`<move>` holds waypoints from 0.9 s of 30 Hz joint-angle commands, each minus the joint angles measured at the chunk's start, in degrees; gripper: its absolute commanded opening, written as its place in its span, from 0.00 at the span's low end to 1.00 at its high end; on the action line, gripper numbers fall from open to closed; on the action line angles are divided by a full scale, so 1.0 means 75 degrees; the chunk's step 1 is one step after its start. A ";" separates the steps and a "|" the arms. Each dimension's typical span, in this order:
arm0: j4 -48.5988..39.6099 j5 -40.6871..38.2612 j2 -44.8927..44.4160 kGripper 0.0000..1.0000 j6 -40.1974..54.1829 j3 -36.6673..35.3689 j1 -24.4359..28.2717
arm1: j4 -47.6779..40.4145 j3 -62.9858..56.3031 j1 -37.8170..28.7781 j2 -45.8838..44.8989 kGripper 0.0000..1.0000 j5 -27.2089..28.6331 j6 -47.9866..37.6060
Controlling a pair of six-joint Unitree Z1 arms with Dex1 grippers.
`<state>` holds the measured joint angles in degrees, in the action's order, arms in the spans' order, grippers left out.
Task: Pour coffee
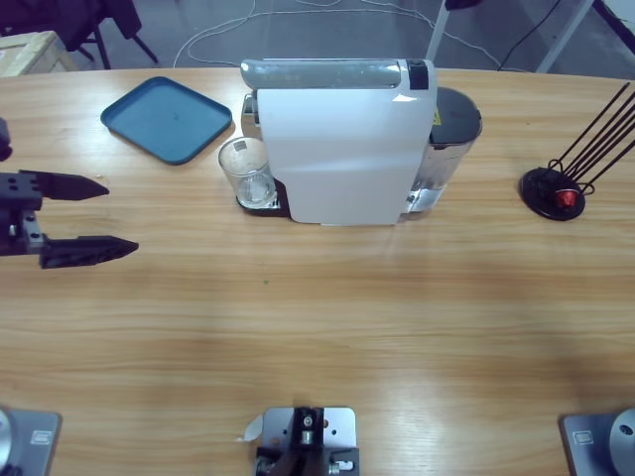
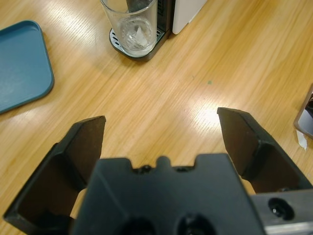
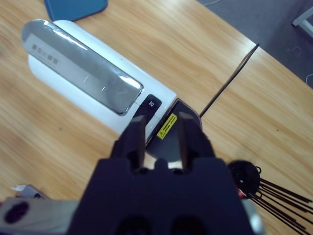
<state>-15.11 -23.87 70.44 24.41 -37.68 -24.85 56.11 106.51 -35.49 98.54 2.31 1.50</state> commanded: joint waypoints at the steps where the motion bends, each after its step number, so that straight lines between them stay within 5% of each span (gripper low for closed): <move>1: 0.0011 0.0136 -0.0087 1.00 -0.0106 0.0325 0.0032 | -0.0005 -0.0294 -0.0073 0.0159 1.00 -0.0225 0.0009; 6: 0.0023 0.0141 -0.0087 1.00 -0.0113 0.0337 0.0034 | -0.0017 -0.0179 -0.0073 0.0314 0.98 -0.0256 -0.0001; 7: 0.0023 0.0146 -0.0087 1.00 -0.0113 0.0346 0.0036 | -0.0008 -0.0116 -0.0073 0.0372 0.85 -0.0312 0.0018; 9: 0.0023 0.0141 -0.0087 1.00 -0.0128 0.0356 0.0034 | 0.0102 0.0109 -0.0073 0.0597 0.09 -0.0207 0.0002; 10: 0.0023 0.0139 -0.0092 1.00 -0.0137 0.0360 0.0034 | 0.0117 0.0229 -0.0054 0.0752 0.00 -0.0157 0.0063; 27: 0.0046 0.0218 -0.0089 1.00 -0.0242 0.0391 0.0032 | 0.0440 0.0486 0.0021 0.1275 0.00 -0.0155 0.0063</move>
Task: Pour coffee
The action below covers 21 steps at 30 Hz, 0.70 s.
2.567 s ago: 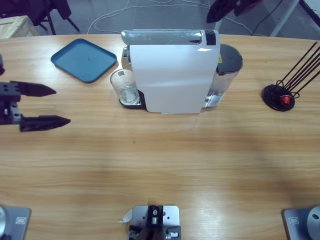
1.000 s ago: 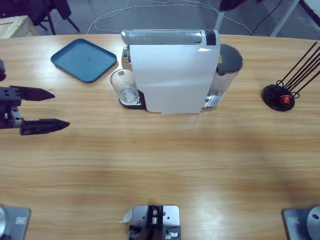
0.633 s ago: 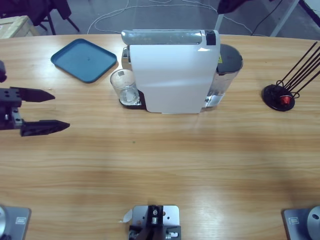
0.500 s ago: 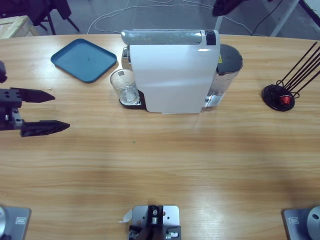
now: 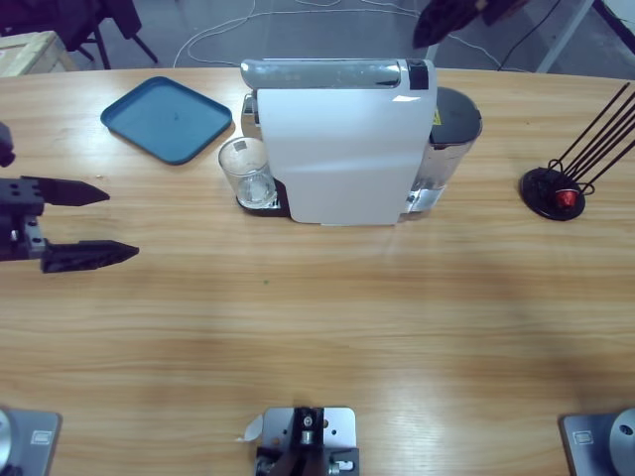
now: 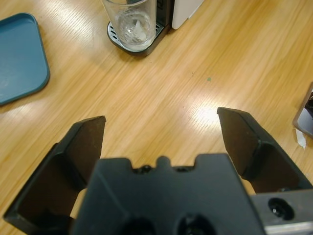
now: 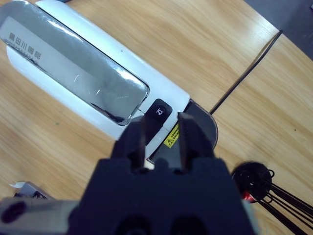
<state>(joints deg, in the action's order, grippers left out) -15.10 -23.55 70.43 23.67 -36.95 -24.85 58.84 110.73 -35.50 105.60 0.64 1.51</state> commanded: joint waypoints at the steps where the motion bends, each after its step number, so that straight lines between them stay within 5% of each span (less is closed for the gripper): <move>1: 0.0044 0.0178 -0.0130 1.00 -0.0149 0.0334 0.0034 | 0.0069 -0.0091 0.0022 0.0339 0.00 0.0058 0.0069; 21: 0.0115 0.0199 -0.0112 1.00 -0.0168 0.0448 0.0034 | 0.0079 -0.0270 -0.0090 0.0561 0.00 -0.0303 0.0069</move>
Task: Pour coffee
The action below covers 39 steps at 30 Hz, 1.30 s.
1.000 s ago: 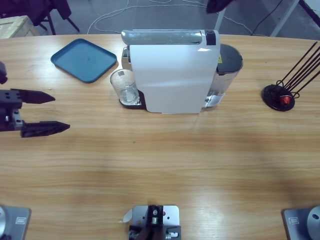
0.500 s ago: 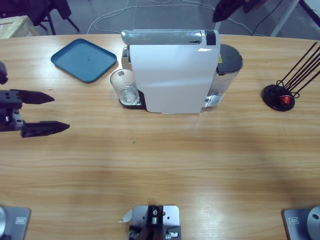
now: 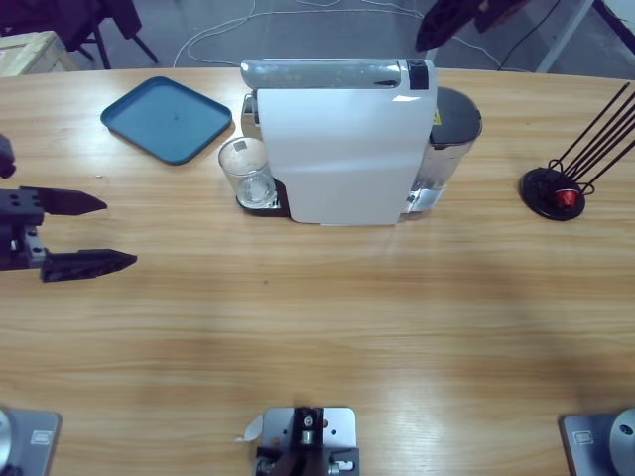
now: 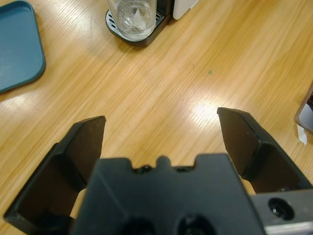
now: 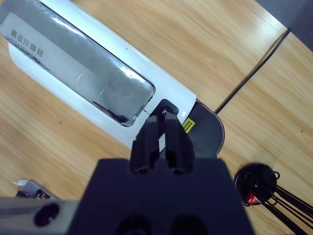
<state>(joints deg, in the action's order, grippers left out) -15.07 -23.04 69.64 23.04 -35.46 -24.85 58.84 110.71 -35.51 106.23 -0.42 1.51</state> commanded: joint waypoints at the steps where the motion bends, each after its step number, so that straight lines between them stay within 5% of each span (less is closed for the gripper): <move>1: 0.0111 0.0131 0.0010 1.00 -0.0084 0.0246 0.0039 | 0.0076 -0.0279 -0.0086 0.0485 0.00 -0.0155 0.0069; 39: 0.0111 0.0142 -0.0175 1.00 -0.0119 0.0406 0.0032 | 0.0215 0.0023 -0.0269 0.0719 0.00 0.0557 0.0244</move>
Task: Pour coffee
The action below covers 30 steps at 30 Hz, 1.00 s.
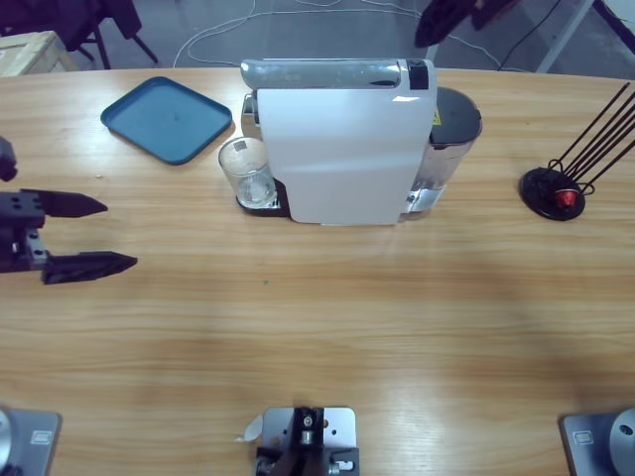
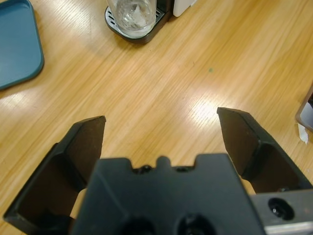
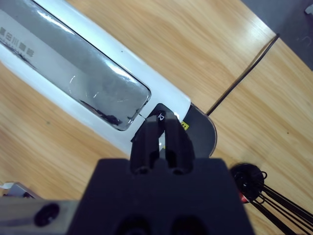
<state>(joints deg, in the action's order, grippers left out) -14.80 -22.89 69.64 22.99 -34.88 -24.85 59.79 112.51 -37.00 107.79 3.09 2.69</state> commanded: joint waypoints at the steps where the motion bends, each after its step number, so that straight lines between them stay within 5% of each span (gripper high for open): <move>1: 0.0075 0.0123 -0.0189 1.00 -0.0112 0.0341 0.0034 | 0.0079 -0.0229 -0.0071 0.0511 0.00 0.0090 0.0087; 30: 0.0084 0.0214 -0.0178 1.00 -0.0124 0.0409 0.0034 | 0.0264 -0.0597 -0.0155 0.0593 0.00 0.0210 0.0087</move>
<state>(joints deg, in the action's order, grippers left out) -14.77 -22.21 69.47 22.87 -34.07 -24.85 60.58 111.85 -38.15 108.94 4.42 3.11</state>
